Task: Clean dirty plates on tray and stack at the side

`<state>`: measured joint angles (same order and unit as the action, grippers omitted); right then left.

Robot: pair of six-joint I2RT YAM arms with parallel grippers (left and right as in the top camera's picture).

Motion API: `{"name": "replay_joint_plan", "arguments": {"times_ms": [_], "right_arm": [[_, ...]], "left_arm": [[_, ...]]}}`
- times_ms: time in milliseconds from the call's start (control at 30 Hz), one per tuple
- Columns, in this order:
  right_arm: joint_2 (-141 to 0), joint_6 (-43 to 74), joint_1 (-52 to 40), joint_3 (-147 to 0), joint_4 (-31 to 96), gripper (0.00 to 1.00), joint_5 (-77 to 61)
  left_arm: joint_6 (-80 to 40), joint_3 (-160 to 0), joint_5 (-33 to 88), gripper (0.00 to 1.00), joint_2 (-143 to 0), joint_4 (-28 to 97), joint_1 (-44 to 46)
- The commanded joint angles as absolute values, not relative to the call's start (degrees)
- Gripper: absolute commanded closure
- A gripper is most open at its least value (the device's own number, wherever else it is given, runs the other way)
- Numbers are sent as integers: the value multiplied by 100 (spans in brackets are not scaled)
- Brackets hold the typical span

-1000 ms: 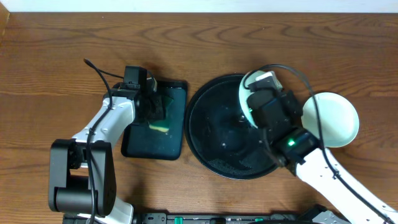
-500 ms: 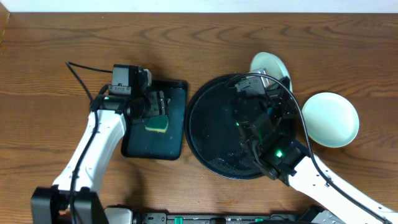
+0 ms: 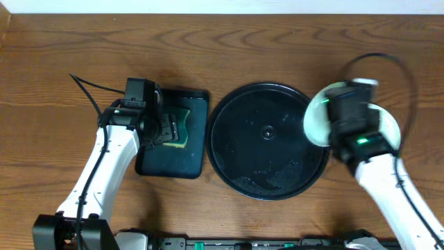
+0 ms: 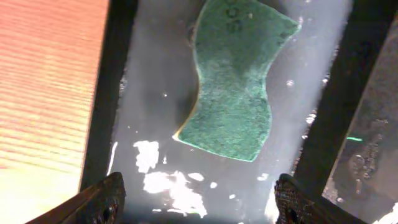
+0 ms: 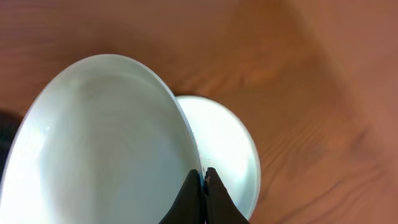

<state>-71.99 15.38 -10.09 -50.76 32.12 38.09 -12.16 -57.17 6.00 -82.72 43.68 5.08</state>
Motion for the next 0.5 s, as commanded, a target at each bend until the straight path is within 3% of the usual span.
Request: {"name": "replay_joint_plan", "arguments": {"times_ms": [0, 167, 467], "right_arm": [[-7157, 2228, 200, -5129, 3260, 99, 1629], [-7341, 2226, 1911, -5026, 3371, 99, 757], [-7878, 2226, 2766, -4991, 3406, 99, 620]], "left_arm": [[-1297, -5822, 340, 22, -8261, 4423, 491], [-1297, -5822, 340, 22, -8261, 4431, 493], [-1297, -5822, 342, 22, -8261, 4431, 493]]}}
